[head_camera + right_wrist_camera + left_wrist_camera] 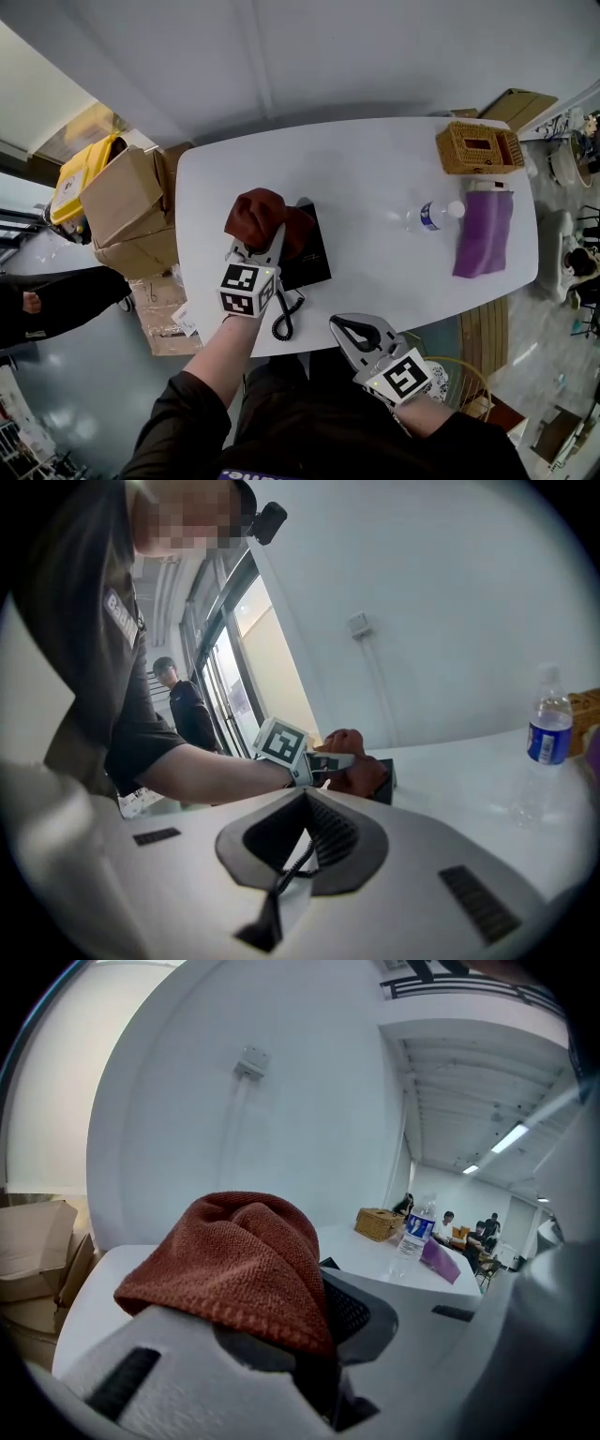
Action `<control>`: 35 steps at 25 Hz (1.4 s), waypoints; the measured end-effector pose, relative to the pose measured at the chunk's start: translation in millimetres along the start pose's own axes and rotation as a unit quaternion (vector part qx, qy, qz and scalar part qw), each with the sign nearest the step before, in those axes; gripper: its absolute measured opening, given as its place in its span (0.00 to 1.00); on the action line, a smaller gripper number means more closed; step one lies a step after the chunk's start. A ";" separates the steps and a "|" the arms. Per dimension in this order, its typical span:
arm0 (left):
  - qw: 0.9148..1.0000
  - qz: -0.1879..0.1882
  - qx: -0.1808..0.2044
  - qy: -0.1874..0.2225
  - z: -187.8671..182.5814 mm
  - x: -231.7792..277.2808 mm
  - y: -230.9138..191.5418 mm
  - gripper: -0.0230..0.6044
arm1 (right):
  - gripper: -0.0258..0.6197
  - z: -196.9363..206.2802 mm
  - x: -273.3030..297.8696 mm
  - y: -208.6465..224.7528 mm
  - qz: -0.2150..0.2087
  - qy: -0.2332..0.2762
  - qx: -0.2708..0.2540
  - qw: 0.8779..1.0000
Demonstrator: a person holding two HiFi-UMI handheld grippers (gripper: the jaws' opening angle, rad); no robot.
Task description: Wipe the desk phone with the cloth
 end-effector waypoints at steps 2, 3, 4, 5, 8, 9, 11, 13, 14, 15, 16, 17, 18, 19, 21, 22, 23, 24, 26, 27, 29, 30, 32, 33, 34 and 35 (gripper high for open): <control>1.000 -0.002 0.003 -0.007 6.3 -1.9 3.2 0.13 | 0.08 0.5 -5.2 0.0 0.001 -0.004 0.005 1.000; 1.000 -0.003 0.004 -0.010 10.1 -4.0 5.8 0.13 | 0.08 1.6 -8.4 0.4 0.001 -0.004 0.004 1.000; 1.000 -0.003 0.004 -0.013 14.3 -6.6 9.2 0.13 | 0.08 2.4 -11.6 0.6 0.002 -0.003 0.002 1.000; 1.000 -0.004 0.004 -0.016 18.7 -9.5 13.0 0.13 | 0.08 2.4 -14.4 0.3 0.003 -0.003 0.001 1.000; 1.000 -0.002 0.003 -0.028 32.5 -19.1 25.7 0.13 | 0.08 -0.8 -19.7 -2.5 -0.002 -0.007 0.002 1.000; 0.999 -0.002 0.001 -0.032 37.6 -22.9 30.1 0.13 | 0.08 -1.7 -21.3 -3.7 -0.004 -0.008 0.002 1.000; 0.999 0.000 -0.002 -0.043 48.2 -31.1 39.0 0.13 | 0.08 -2.8 -24.5 -6.0 -0.006 -0.006 -0.001 1.000; 0.999 0.002 -0.004 -0.053 58.7 -38.9 48.0 0.13 | 0.08 -4.7 -27.3 -8.0 -0.010 -0.005 -0.003 1.000; 0.998 0.003 -0.005 -0.056 63.8 -42.2 52.3 0.13 | 0.08 -5.7 -28.7 -8.5 -0.011 -0.005 -0.004 1.000; 0.998 0.004 -0.005 -0.058 68.5 -45.3 56.4 0.13 | 0.08 -6.5 -30.1 -8.7 -0.012 -0.005 -0.005 1.000; 0.998 0.004 -0.005 -0.059 73.1 -48.6 60.5 0.13 | 0.08 -7.0 -31.7 -9.2 -0.013 -0.004 -0.007 1.000; 0.998 0.003 -0.005 -0.062 77.7 -52.2 64.7 0.13 | 0.08 -7.6 -33.5 -10.4 -0.015 -0.003 -0.008 1.000; 0.998 0.002 -0.006 -0.067 82.3 -56.0 69.1 0.13 | 0.08 -8.1 -35.6 -12.0 -0.017 -0.002 -0.009 1.000; 0.997 0.001 -0.006 -0.073 86.5 -59.6 73.2 0.13 | 0.08 -8.2 -37.8 -13.2 -0.018 0.001 -0.010 1.000; 0.996 -0.004 -0.007 -0.085 91.5 -65.2 79.5 0.13 | 0.08 -8.2 -42.0 -14.1 -0.020 0.006 -0.011 1.000; 0.996 -0.006 -0.007 -0.088 91.2 -66.8 81.6 0.13 | 0.08 -8.8 -43.7 -14.1 -0.021 0.008 -0.011 1.000; 0.996 -0.007 -0.007 -0.090 89.7 -67.9 83.0 0.13 | 0.08 -9.8 -45.2 -14.0 -0.021 0.012 -0.011 1.000; 0.996 -0.007 -0.007 -0.091 87.7 -68.6 83.8 0.13 | 0.08 -11.2 -46.6 -14.0 -0.022 0.015 -0.011 1.000; 0.996 -0.005 -0.003 -0.089 79.9 -68.3 83.9 0.13 | 0.08 -14.6 -49.6 -14.0 -0.021 0.021 -0.011 0.999; 0.996 -0.004 0.000 -0.085 73.8 -66.8 83.2 0.13 | 0.08 -16.4 -50.8 -13.9 -0.021 0.024 -0.012 0.999; 0.997 -0.002 0.010 -0.074 59.0 -61.0 80.6 0.13 | 0.08 -19.9 -51.8 -13.0 -0.019 0.031 -0.013 0.999; 0.998 0.000 0.016 -0.067 51.1 -56.8 78.7 0.13 | 0.08 -21.3 -51.7 -12.4 -0.018 0.035 -0.014 0.999; 0.998 0.005 0.032 -0.054 35.4 -46.7 73.4 0.13 | 0.08 -23.6 -50.9 -11.3 -0.016 0.041 -0.014 0.999; 0.998 0.007 0.040 -0.048 27.7 -40.7 69.8 0.13 | 0.08 -24.6 -50.3 -11.2 -0.014 0.043 -0.014 0.999; 0.998 0.008 0.048 -0.042 20.3 -34.4 65.7 0.13 | 0.08 -24.9 -49.7 -11.1 -0.013 0.043 -0.014 0.999; 0.998 0.010 0.055 -0.037 13.5 -27.6 61.4 0.13 | 0.08 -24.6 -49.3 -10.9 -0.011 0.043 -0.014 0.999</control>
Point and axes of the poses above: the fingertips, and each gripper's own axes: x forward along the fingers, y to its right, z out of its underside, the point moved 10 cm from there along -x, backward along the fingers, and after that the axes turned 13 degrees about y, right-handed, at the moved point
